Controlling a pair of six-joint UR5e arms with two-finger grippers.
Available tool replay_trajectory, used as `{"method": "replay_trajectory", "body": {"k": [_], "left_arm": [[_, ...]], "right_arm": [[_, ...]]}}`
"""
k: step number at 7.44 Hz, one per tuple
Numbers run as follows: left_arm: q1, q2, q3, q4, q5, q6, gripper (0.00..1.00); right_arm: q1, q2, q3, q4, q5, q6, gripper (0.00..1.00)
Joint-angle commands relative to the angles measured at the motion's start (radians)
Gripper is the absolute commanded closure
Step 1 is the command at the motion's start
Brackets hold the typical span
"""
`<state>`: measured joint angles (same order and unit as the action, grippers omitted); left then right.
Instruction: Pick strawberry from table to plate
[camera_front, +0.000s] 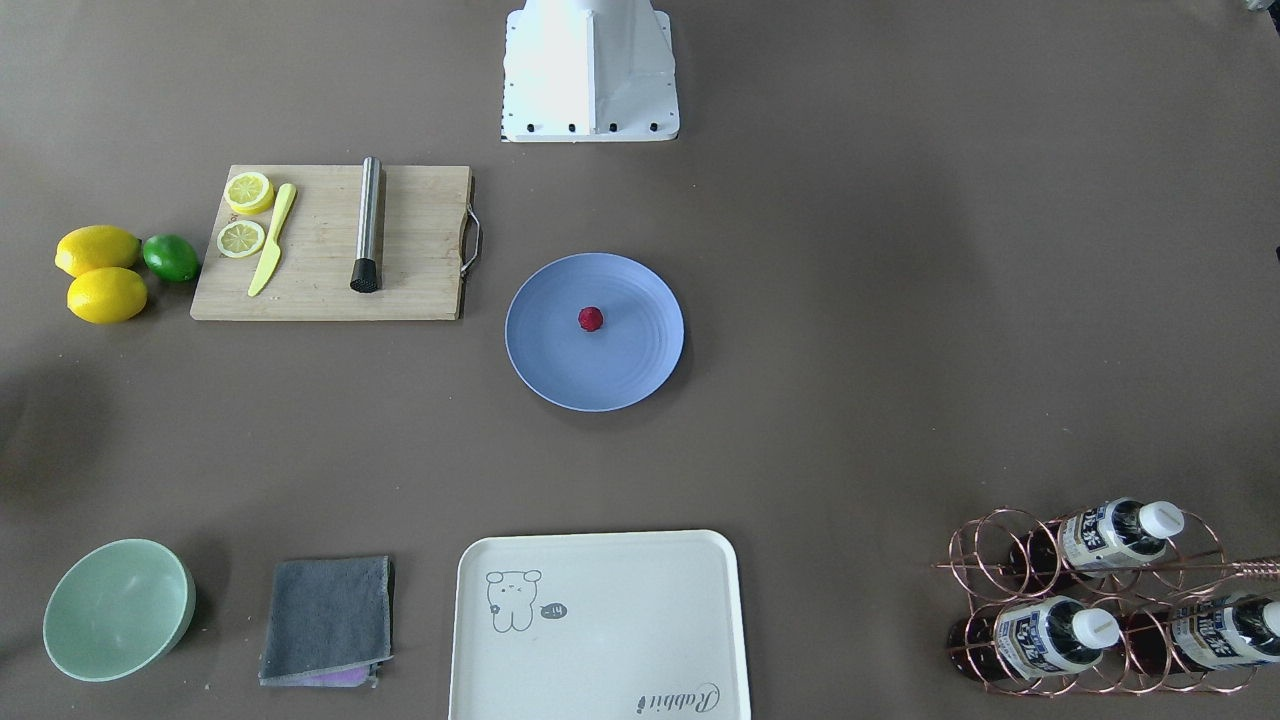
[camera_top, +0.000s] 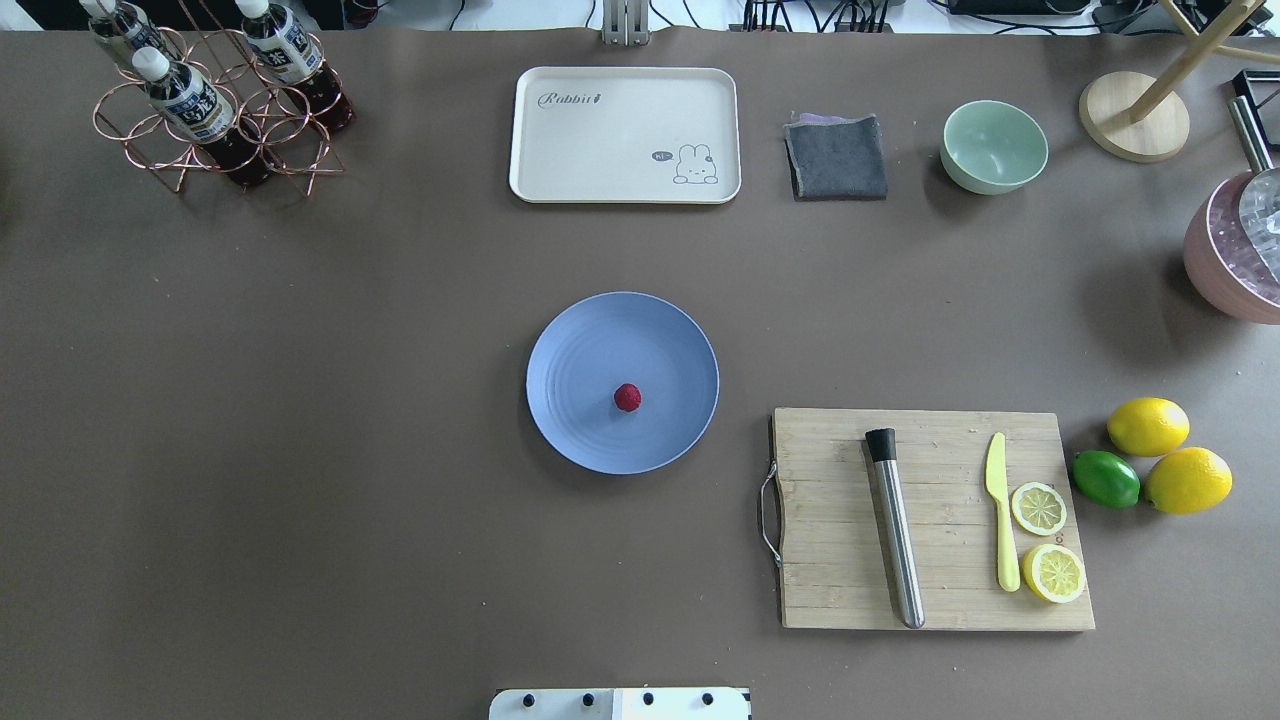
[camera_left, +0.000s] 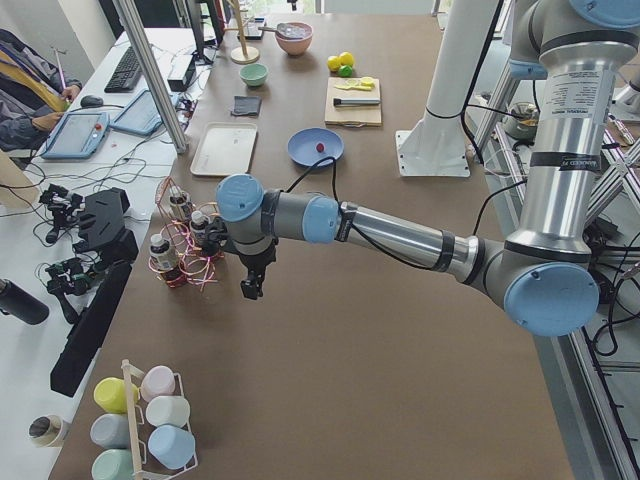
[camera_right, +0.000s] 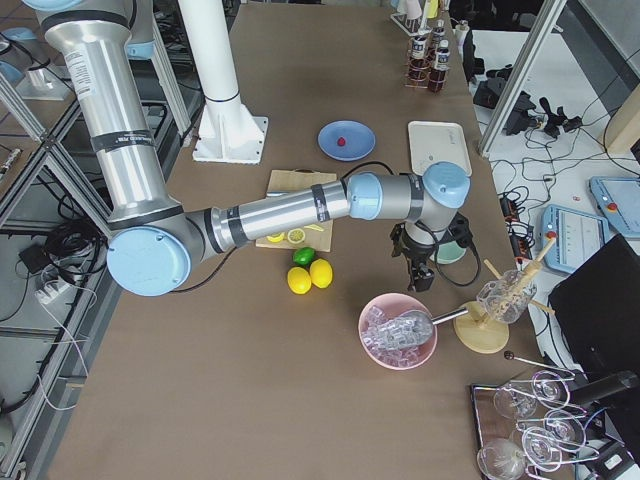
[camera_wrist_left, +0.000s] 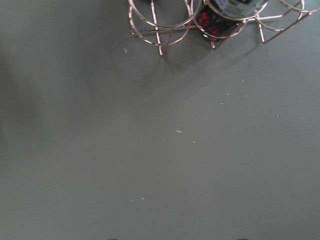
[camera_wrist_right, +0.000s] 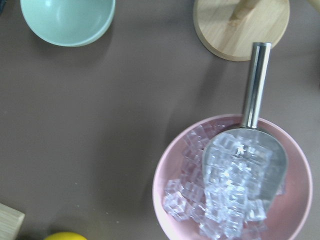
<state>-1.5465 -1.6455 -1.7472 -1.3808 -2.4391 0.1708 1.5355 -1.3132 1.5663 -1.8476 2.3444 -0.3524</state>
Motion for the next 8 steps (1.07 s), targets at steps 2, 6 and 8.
{"method": "replay_trajectory", "body": {"k": [2,6,8], "left_arm": [[-0.047,0.052,0.002,0.023,0.003,0.070,0.03],[-0.090,0.079,-0.021,0.025,-0.003,0.058,0.03],[-0.090,0.079,-0.025,0.025,-0.017,0.055,0.02]], "right_arm": [[0.092,-0.046,-0.066,-0.009,-0.011,-0.128,0.00],[0.115,-0.150,0.013,-0.002,-0.007,-0.117,0.00],[0.107,-0.216,0.087,0.004,0.004,-0.112,0.00]]}}
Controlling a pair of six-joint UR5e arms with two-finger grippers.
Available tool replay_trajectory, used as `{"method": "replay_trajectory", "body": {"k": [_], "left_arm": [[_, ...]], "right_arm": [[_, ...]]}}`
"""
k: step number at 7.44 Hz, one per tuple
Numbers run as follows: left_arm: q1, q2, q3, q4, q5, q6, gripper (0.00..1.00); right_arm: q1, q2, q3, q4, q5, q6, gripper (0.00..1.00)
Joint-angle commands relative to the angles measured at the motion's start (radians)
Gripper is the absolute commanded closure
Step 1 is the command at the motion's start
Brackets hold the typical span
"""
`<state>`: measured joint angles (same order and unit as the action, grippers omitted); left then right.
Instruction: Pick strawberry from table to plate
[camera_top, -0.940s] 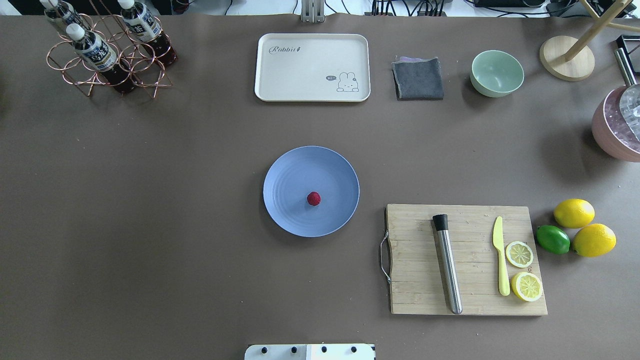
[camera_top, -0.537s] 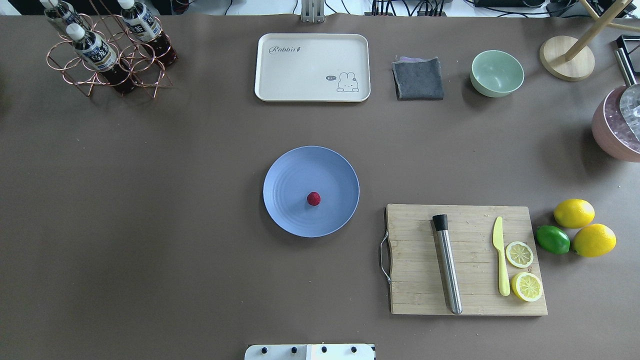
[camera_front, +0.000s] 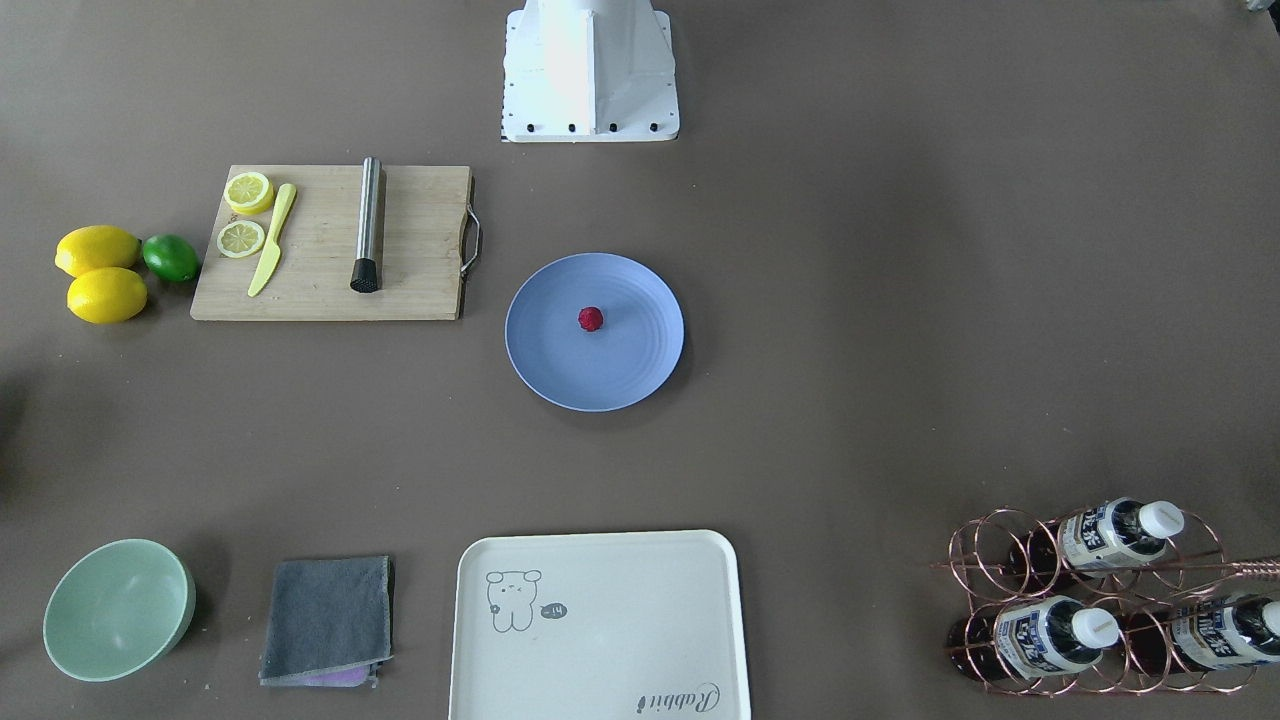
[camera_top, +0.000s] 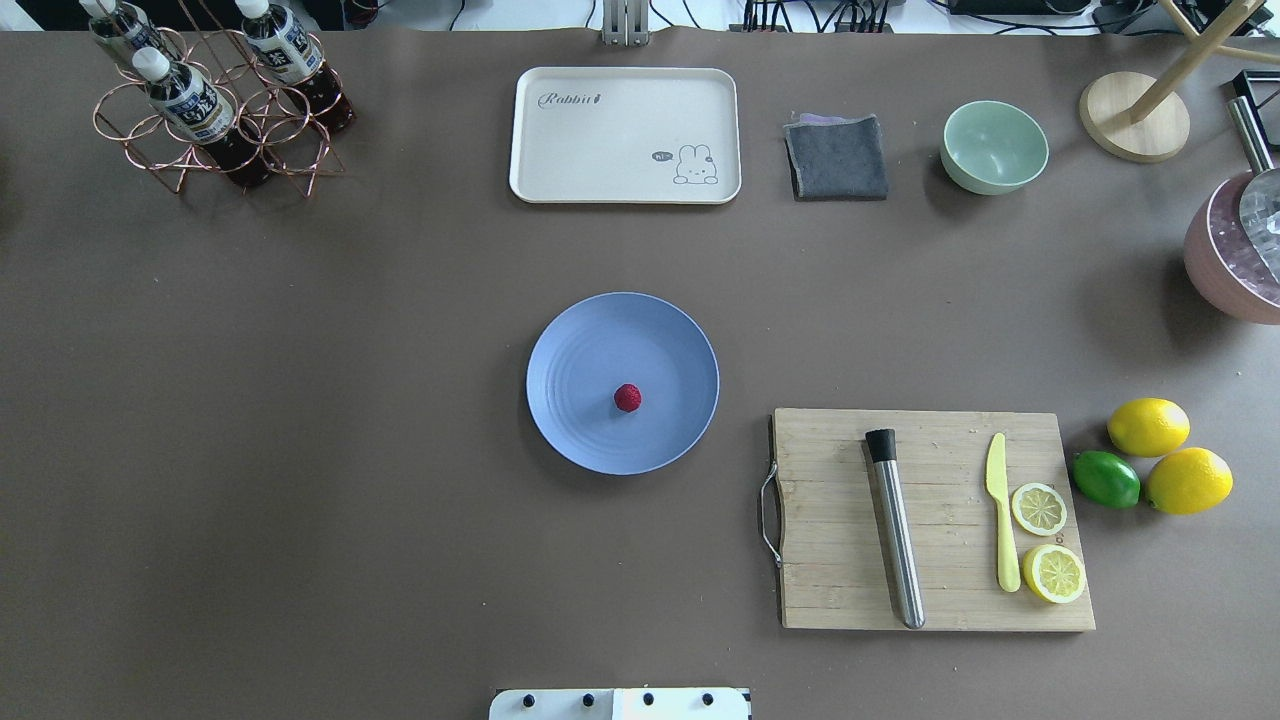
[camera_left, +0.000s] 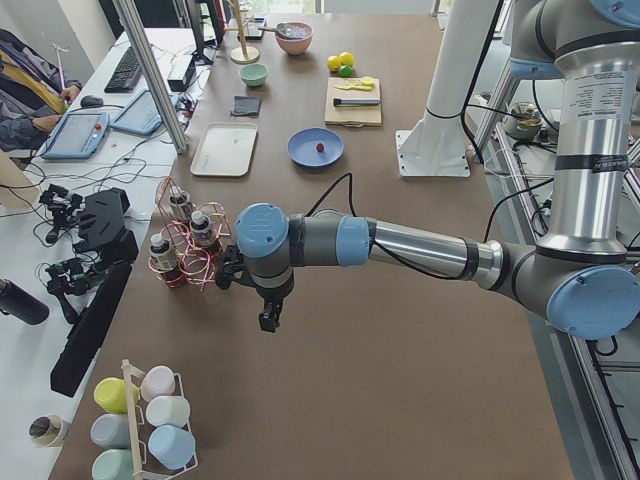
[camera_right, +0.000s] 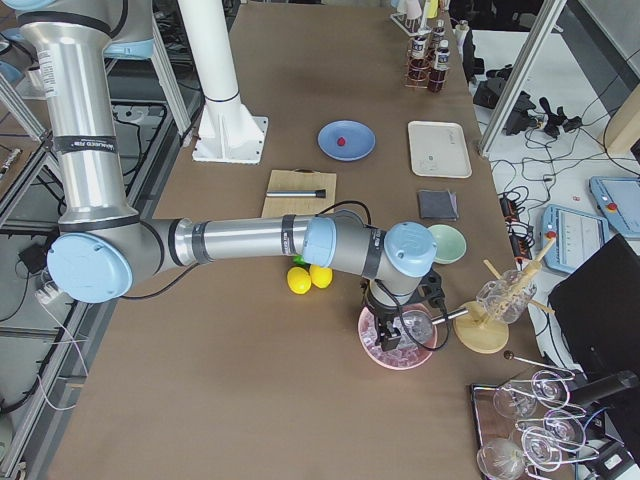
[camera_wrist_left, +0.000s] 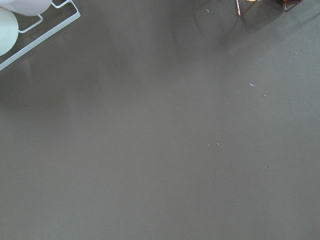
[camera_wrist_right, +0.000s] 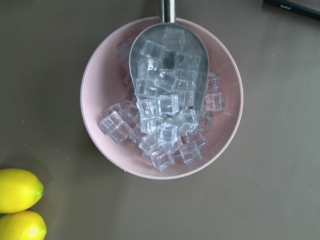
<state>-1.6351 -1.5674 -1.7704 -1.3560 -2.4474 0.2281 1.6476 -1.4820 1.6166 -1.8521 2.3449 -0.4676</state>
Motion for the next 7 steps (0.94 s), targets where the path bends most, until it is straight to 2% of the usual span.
{"method": "replay_trajectory", "body": {"k": [1,4,7], "left_arm": [[-0.003,0.003,0.018,0.002,-0.005,-0.003,0.02],[-0.016,0.018,0.019,0.003,-0.010,-0.004,0.02],[-0.025,0.021,-0.027,0.000,-0.038,-0.047,0.02]], "right_arm": [[-0.015,-0.029,0.045,0.008,-0.015,0.003,0.00],[-0.012,0.022,0.040,0.004,-0.036,0.003,0.00],[-0.037,0.014,0.066,-0.006,0.005,0.007,0.00]]}}
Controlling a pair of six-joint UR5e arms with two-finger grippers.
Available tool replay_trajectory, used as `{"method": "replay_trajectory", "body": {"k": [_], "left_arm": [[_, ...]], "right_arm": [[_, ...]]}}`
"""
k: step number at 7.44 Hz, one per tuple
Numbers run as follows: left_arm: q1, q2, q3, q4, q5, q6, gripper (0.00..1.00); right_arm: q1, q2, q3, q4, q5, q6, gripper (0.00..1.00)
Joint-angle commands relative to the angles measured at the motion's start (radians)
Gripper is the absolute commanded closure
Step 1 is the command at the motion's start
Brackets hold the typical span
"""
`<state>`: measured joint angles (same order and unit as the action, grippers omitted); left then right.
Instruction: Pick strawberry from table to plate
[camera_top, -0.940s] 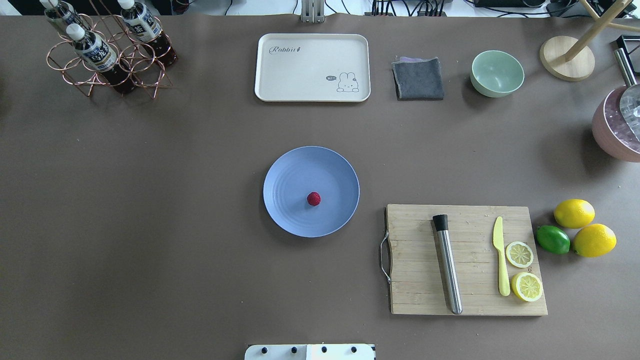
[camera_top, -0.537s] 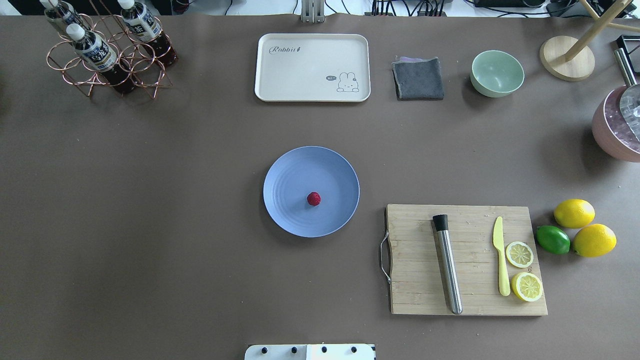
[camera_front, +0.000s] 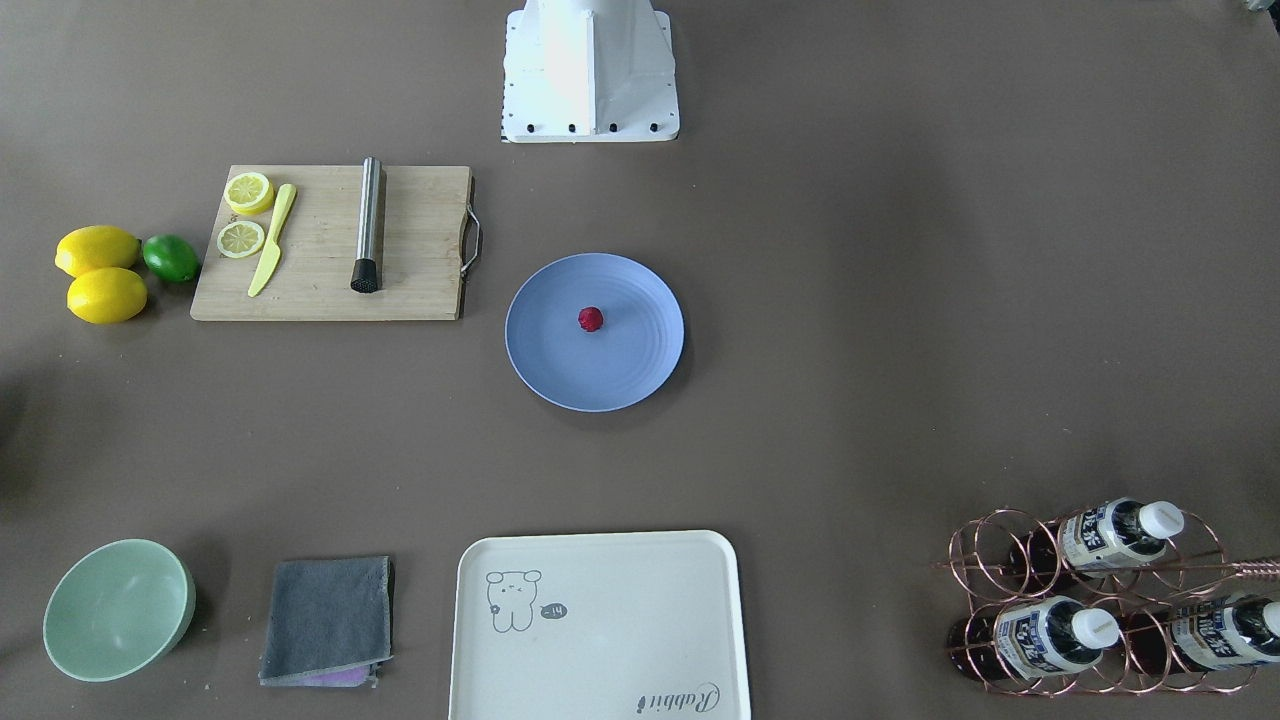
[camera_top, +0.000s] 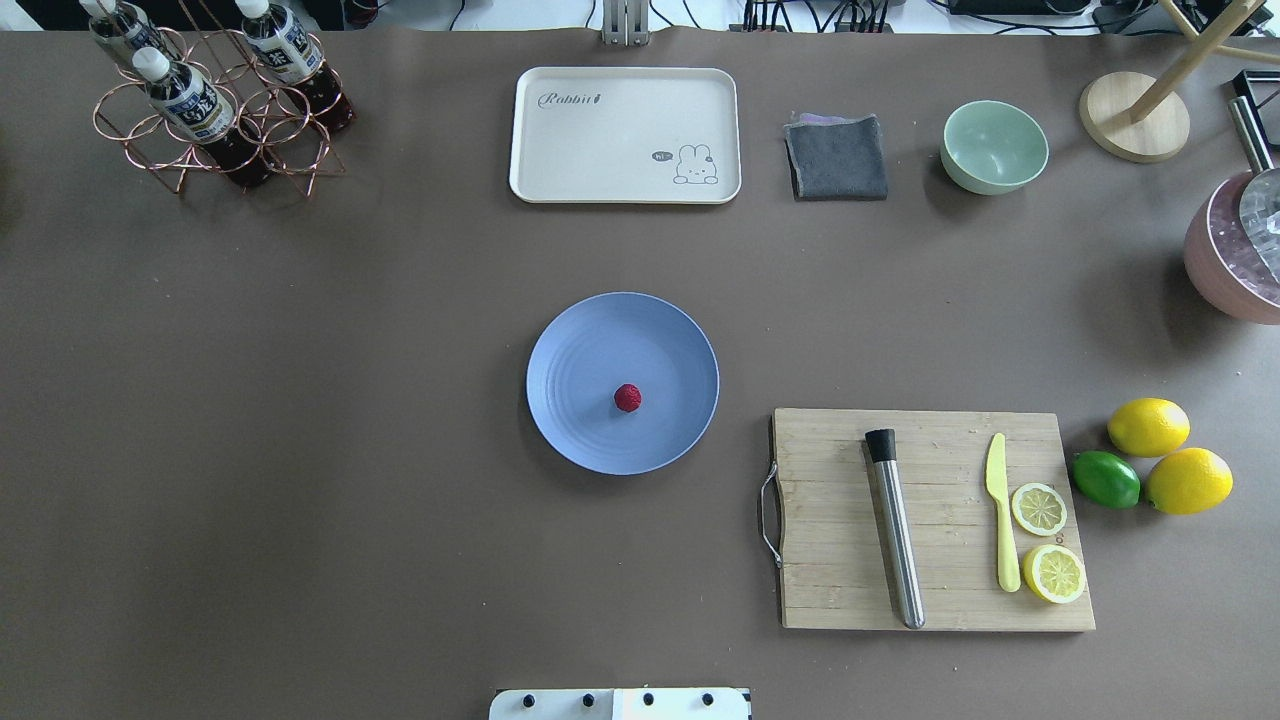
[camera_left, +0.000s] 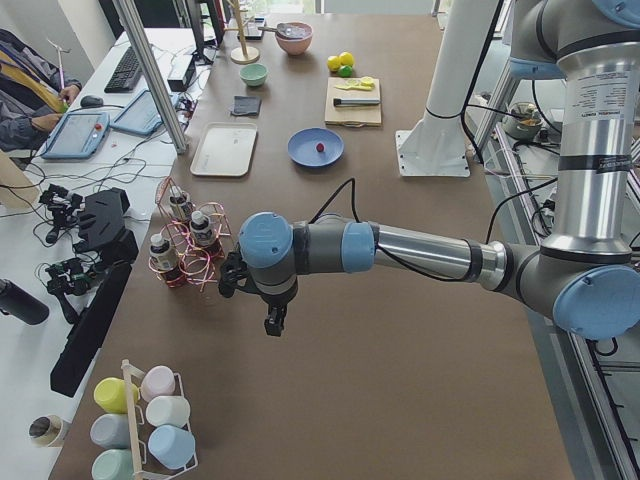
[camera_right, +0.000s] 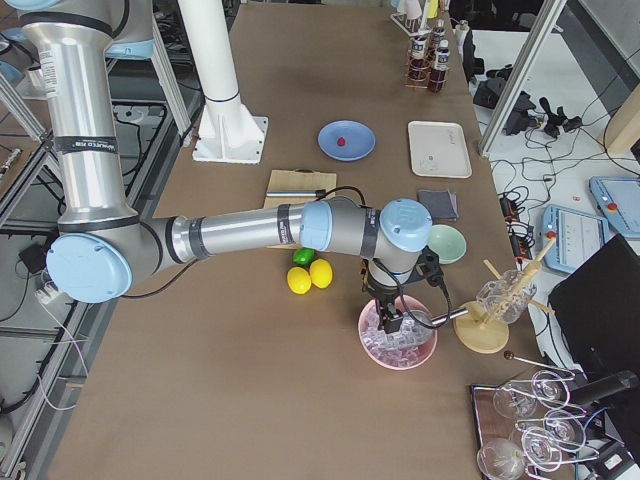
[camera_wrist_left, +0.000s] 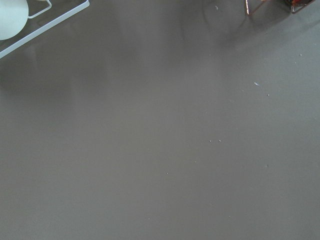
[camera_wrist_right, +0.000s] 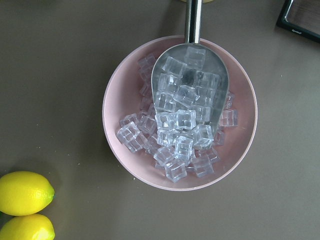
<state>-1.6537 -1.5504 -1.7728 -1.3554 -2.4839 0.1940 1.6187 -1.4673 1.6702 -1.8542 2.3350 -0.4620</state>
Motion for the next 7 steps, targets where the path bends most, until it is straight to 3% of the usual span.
{"method": "replay_trajectory", "body": {"k": [1,2,4,7], "left_arm": [[-0.041,0.024,-0.037,-0.002,-0.001,-0.013,0.02],[-0.051,0.027,-0.048,-0.004,0.005,-0.013,0.02],[-0.051,0.033,-0.057,-0.010,0.165,-0.008,0.02],[-0.049,0.035,-0.054,-0.008,0.163,-0.004,0.02]], "right_arm": [[-0.010,-0.007,0.019,0.000,0.012,0.005,0.00],[-0.029,0.007,0.017,-0.003,0.007,0.014,0.00],[-0.056,0.008,0.022,0.000,0.009,0.149,0.00],[-0.056,0.008,0.022,-0.002,0.001,0.151,0.00]]}}
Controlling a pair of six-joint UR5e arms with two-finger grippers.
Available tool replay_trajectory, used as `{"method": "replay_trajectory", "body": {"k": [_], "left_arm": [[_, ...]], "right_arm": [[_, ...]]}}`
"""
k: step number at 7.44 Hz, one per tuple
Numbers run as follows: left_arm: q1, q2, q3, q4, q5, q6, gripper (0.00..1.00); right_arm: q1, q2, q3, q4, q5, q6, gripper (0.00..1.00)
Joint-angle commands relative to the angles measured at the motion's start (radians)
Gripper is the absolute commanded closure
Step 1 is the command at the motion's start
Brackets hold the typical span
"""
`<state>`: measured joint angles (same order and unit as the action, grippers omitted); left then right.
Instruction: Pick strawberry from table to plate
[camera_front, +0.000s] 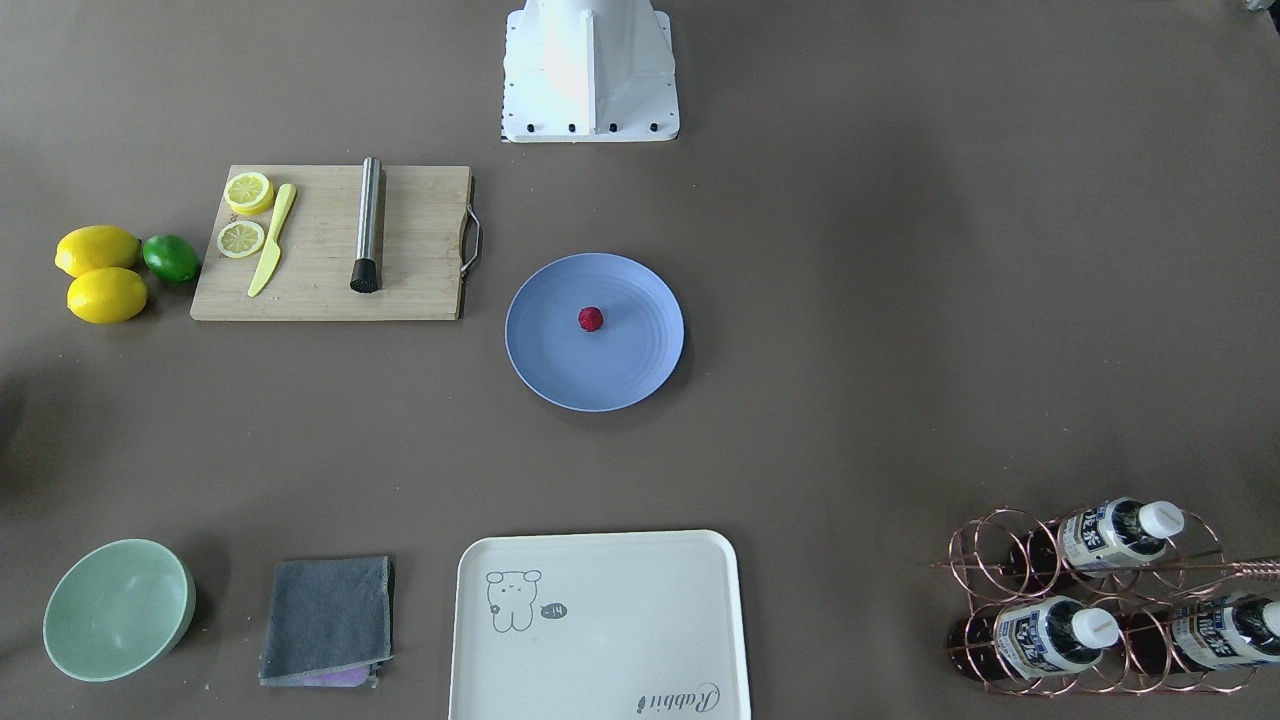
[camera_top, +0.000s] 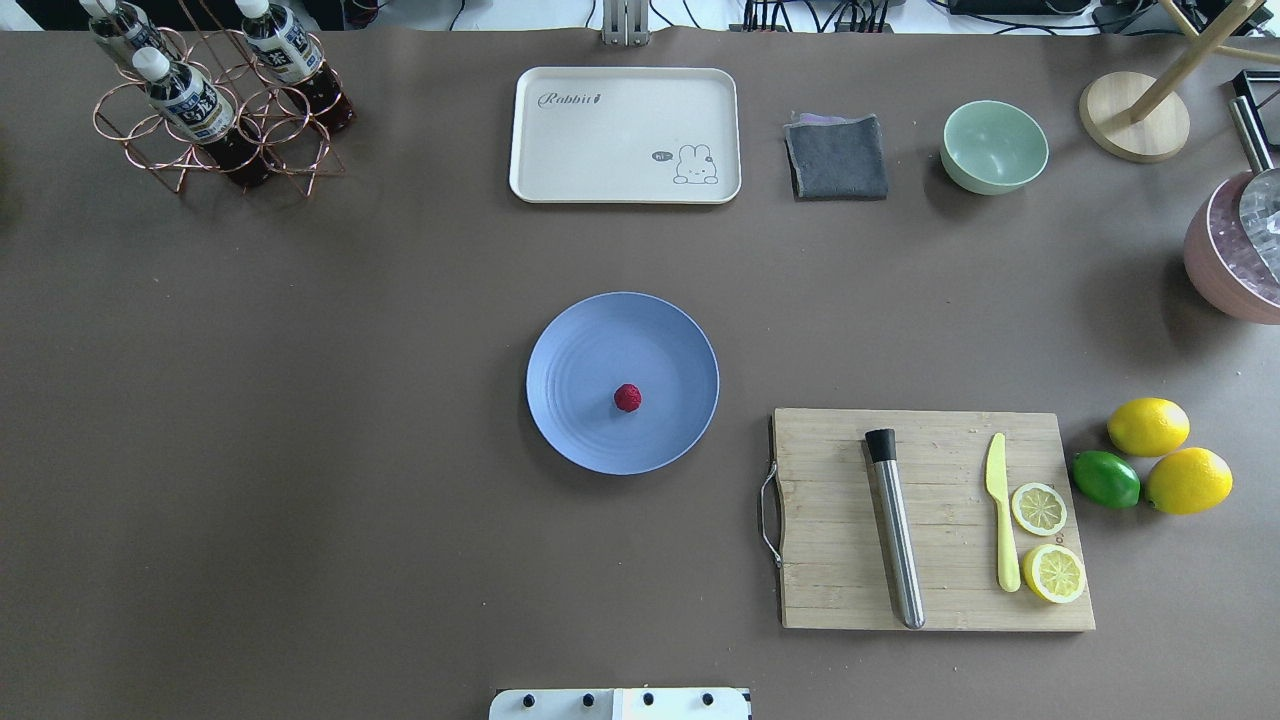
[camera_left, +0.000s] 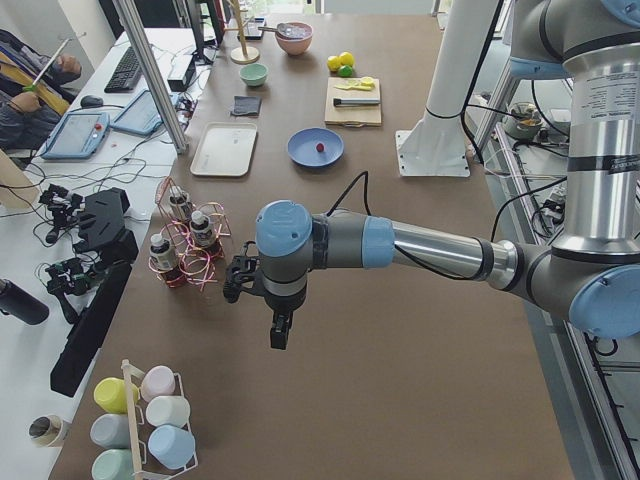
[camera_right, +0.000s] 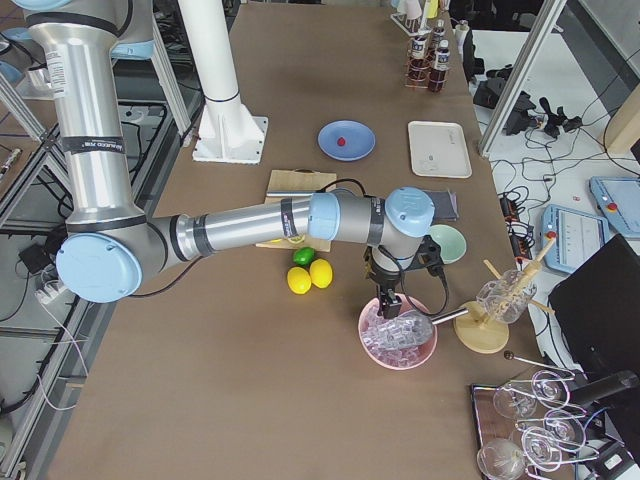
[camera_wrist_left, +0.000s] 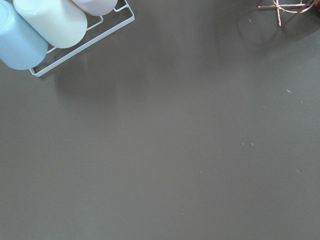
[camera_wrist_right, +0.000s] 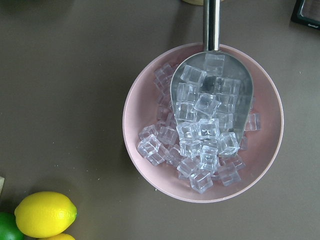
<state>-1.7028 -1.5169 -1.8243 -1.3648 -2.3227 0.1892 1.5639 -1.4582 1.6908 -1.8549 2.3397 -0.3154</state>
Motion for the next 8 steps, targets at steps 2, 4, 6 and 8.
{"method": "replay_trajectory", "body": {"k": [2,4,6,8], "left_arm": [[0.002,0.000,-0.006,0.000,0.002,0.003,0.02],[0.002,0.001,-0.009,0.003,-0.003,0.000,0.02],[-0.001,0.001,-0.012,0.003,-0.067,-0.007,0.02],[-0.014,0.003,-0.018,0.006,-0.069,-0.005,0.02]], "right_arm": [[-0.001,0.001,0.006,-0.001,-0.003,0.001,0.00],[-0.012,0.012,0.001,0.008,-0.019,0.002,0.00],[-0.042,0.018,-0.006,0.011,-0.033,0.010,0.00],[-0.059,0.032,-0.009,0.011,-0.034,0.045,0.00]]}}
